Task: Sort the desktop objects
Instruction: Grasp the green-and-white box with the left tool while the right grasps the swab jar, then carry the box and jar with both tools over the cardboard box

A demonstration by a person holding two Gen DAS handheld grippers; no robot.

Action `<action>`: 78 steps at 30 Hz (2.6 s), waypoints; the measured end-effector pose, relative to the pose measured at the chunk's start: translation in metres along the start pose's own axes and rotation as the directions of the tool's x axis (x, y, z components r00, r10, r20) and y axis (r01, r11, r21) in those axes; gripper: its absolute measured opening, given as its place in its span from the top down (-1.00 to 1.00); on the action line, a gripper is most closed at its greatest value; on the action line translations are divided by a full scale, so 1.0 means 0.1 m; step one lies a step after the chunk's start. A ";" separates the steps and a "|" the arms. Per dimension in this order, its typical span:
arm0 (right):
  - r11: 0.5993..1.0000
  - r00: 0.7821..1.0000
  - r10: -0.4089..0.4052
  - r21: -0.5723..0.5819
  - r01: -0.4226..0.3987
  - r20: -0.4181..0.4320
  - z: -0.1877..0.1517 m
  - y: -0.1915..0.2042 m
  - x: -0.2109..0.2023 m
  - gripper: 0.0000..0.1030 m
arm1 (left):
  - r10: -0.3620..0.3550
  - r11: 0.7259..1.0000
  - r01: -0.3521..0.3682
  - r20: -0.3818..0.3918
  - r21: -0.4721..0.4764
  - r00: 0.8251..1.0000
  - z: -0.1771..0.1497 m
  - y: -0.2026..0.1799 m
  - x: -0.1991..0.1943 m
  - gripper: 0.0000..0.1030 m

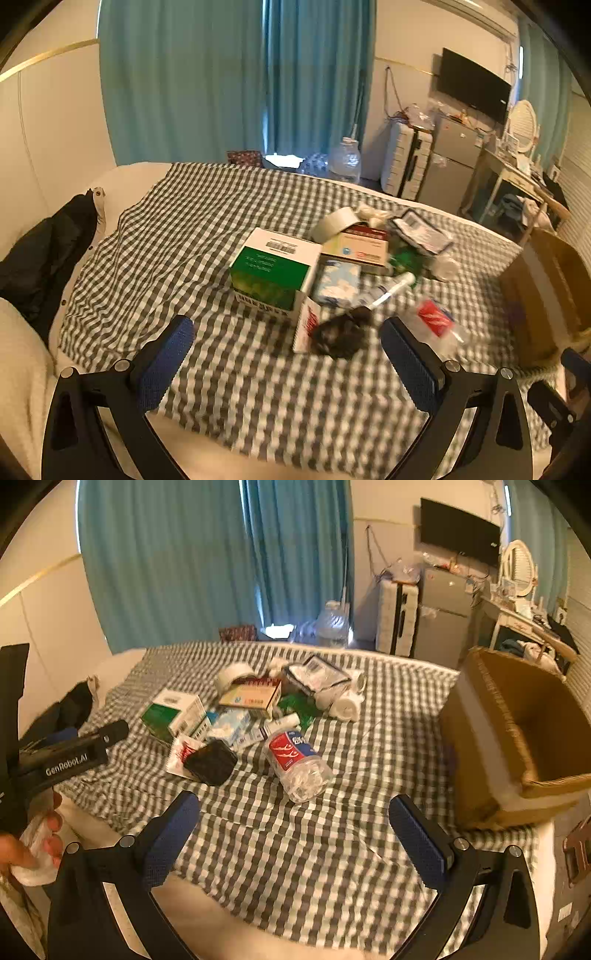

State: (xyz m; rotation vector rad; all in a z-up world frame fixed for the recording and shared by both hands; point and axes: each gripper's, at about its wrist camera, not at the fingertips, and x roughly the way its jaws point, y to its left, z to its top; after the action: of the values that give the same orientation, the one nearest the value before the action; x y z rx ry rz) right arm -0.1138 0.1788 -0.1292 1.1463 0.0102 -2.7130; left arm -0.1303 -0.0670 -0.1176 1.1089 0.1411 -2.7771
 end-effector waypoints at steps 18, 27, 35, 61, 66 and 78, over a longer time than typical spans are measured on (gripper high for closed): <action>0.988 0.993 0.026 -0.147 -0.042 -0.113 0.31 -0.05 1.63 -0.95 | 0.009 0.991 -0.006 -0.021 0.135 1.000 0.31 -0.01 1.24 -1.00; 0.989 0.981 0.051 -0.127 -0.076 -0.186 0.12 -0.11 1.96 -0.75 | 0.103 0.974 -0.088 -0.060 0.210 0.993 0.25 0.04 1.53 -1.00; 0.988 0.972 0.076 -0.113 -0.103 -0.222 0.05 -0.09 2.01 -0.51 | 0.028 0.995 -0.021 -0.079 0.093 0.996 0.33 0.31 1.52 -1.00; 0.996 0.968 0.056 -0.055 -0.071 -0.244 0.02 -0.09 1.95 -0.32 | -0.051 0.980 0.049 0.005 0.194 0.999 0.28 0.18 1.57 -0.85; 0.999 0.970 0.049 -0.012 -0.053 -0.238 0.02 -0.14 1.76 -0.27 | 0.031 0.979 -0.042 0.058 0.198 0.998 0.27 0.19 1.45 -0.84; 0.999 0.971 0.028 0.024 -0.023 -0.239 -0.21 -0.19 1.20 -0.22 | -0.019 0.982 0.008 0.055 0.189 0.998 0.13 -0.09 0.92 -0.84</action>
State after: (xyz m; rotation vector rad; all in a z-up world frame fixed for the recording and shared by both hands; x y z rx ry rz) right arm -0.1838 0.1779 -0.2302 1.4630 0.0024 -2.5412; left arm -0.2061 -0.0689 -0.1716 1.0709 -0.1244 -2.8788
